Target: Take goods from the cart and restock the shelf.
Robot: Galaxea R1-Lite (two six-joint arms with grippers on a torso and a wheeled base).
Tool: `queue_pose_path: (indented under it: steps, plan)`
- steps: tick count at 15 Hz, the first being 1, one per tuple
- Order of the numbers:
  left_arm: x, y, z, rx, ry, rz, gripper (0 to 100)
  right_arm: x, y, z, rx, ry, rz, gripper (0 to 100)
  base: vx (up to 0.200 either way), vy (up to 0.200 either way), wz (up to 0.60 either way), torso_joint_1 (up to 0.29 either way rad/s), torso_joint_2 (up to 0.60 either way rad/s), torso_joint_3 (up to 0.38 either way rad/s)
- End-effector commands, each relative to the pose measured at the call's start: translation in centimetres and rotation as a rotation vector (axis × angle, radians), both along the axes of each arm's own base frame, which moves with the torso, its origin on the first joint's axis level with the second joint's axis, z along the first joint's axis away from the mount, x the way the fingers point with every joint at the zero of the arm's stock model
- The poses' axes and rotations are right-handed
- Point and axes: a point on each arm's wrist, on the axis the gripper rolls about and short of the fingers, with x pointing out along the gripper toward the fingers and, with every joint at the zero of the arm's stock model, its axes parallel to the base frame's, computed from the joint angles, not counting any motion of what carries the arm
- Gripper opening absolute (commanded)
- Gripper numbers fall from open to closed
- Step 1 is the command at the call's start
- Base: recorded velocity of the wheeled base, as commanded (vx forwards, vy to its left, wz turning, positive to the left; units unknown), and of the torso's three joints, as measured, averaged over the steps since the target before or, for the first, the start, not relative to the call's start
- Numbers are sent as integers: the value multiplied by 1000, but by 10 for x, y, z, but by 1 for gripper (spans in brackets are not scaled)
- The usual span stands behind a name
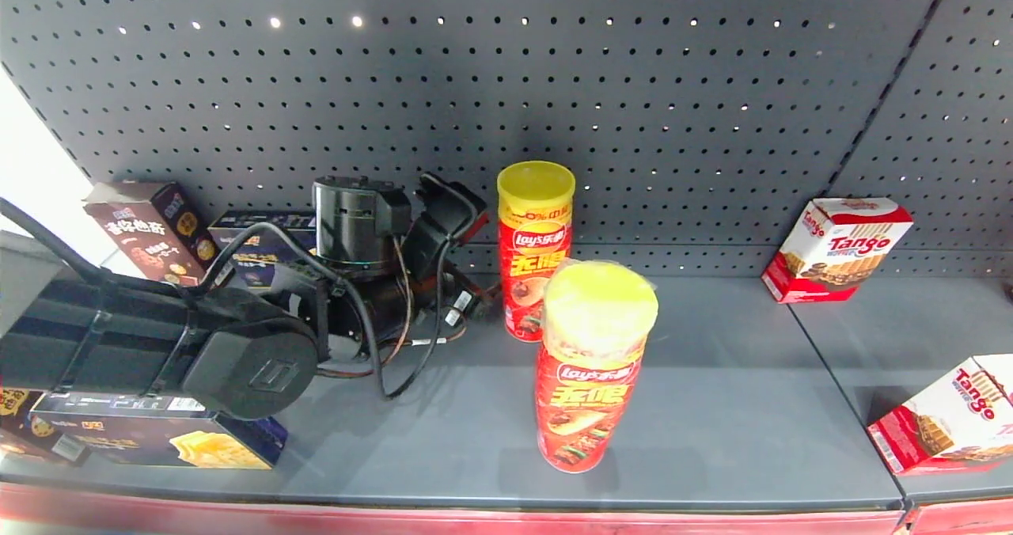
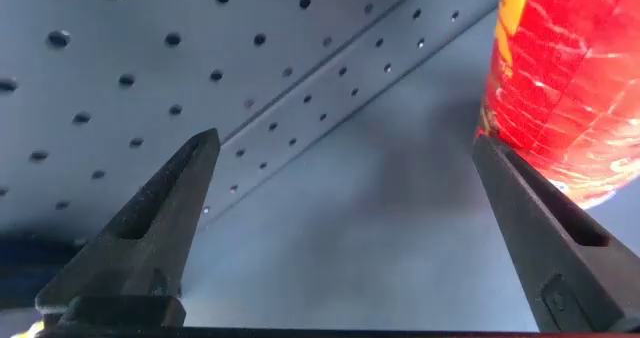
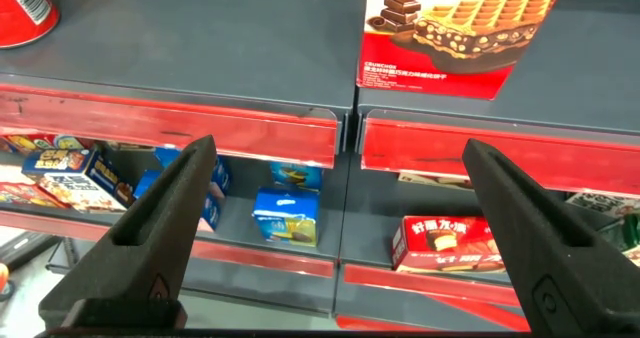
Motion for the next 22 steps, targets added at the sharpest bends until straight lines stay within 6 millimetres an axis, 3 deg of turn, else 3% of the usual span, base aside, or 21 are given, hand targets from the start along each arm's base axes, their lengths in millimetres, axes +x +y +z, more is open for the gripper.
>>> queue_pose_path:
  steps: [1,13,18,19,22]
  plan:
    - [10,-5,-6,3,7,1,100,0,0,0,-1,1,0,100,0,0,0,0,0,0]
    - [10,-20,-10,0,12,-32,100,0,0,0,-1,1,0,100,0,0,0,0,0,0]
    - [9,-17,-9,-4,13,-24,100,0,0,0,-1,1,0,100,0,0,0,0,0,0]
    - [9,-15,-7,-9,9,-21,100,0,0,0,-1,1,0,100,0,0,0,0,0,0]
    - [-8,6,34,-73,-79,7,100,0,0,0,0,0,0,100,0,0,0,0,0,0]
